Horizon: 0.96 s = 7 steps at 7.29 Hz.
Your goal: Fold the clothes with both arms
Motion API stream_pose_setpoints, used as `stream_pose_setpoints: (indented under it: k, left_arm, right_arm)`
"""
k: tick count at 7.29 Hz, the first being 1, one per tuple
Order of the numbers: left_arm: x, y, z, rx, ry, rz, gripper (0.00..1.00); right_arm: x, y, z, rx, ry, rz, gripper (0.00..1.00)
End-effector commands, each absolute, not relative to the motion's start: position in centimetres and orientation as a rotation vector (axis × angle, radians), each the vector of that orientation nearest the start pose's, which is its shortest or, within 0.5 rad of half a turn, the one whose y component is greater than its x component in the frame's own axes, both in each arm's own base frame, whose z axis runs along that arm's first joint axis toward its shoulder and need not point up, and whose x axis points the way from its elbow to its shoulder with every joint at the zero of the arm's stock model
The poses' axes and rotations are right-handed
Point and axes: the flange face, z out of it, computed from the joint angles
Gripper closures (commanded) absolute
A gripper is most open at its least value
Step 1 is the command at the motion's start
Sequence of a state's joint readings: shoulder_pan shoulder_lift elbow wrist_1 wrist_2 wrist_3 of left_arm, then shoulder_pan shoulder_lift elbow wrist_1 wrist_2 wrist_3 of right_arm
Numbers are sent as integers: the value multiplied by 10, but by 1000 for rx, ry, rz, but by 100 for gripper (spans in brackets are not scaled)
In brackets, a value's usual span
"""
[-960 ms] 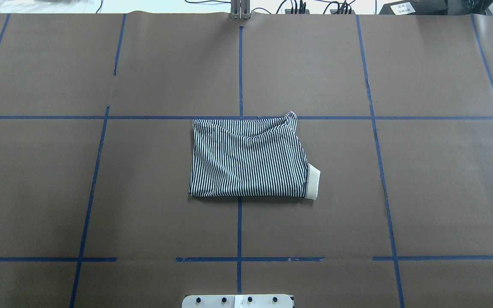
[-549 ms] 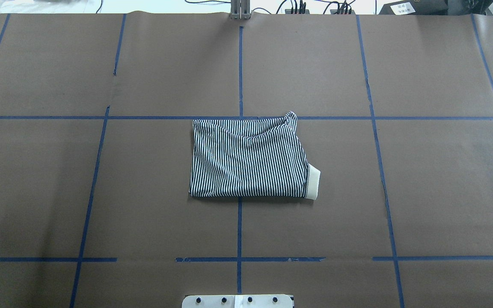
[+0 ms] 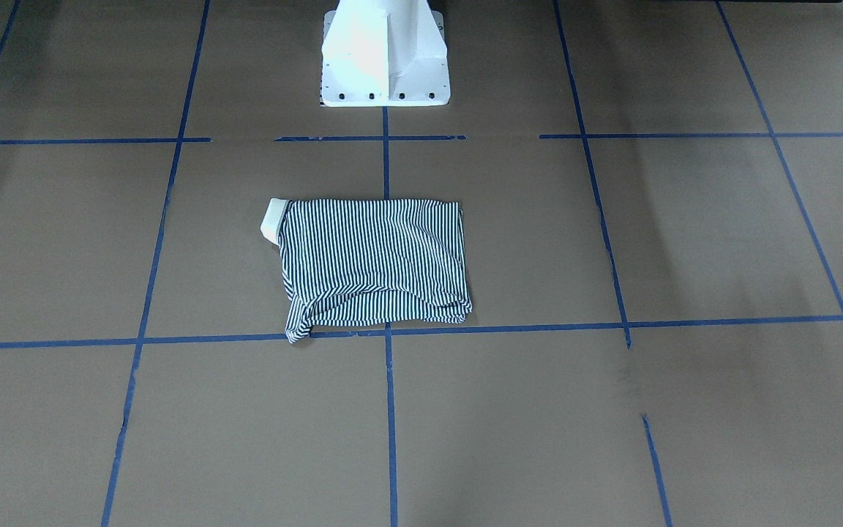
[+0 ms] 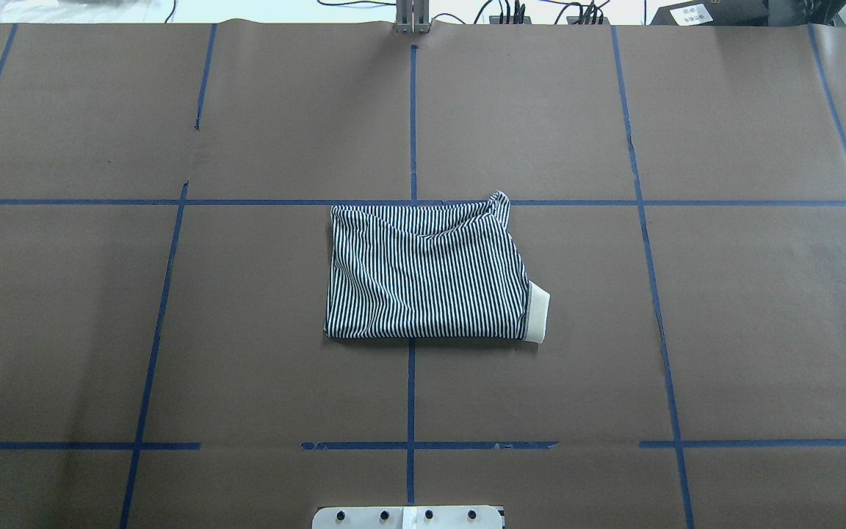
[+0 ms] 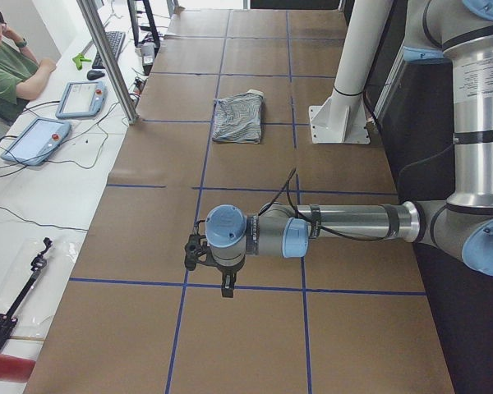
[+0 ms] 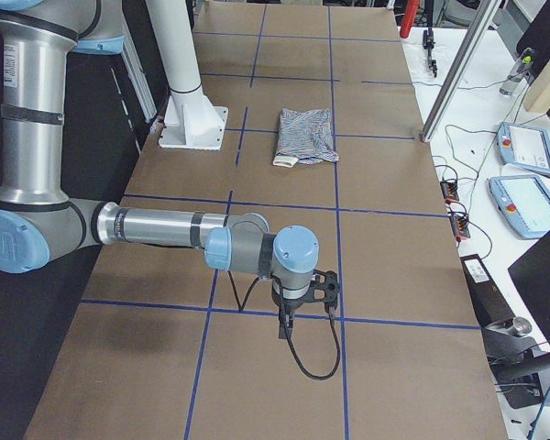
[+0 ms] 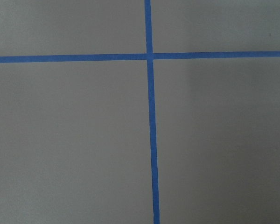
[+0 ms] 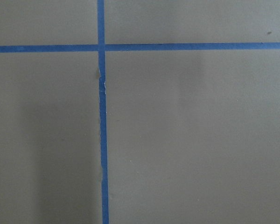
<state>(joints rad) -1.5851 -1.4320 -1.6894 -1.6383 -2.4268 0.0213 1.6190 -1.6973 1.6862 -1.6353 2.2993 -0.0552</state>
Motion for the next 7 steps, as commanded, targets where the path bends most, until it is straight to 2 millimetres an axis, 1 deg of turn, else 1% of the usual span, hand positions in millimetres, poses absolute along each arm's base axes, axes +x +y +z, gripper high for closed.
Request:
stream_pose_setpoints:
  k: [1, 4, 7]
  left_arm:
    - [-66, -439, 647, 95, 834, 42, 0]
    - [-65, -437, 654, 97, 834, 44, 0]
    - [-65, -437, 651, 104, 832, 50, 0]
  right_arm:
    - [87, -429, 670, -34, -731, 19, 0]
    - [87, -429, 670, -34, -731, 19, 0]
    - [87, -429, 671, -36, -731, 21, 0]
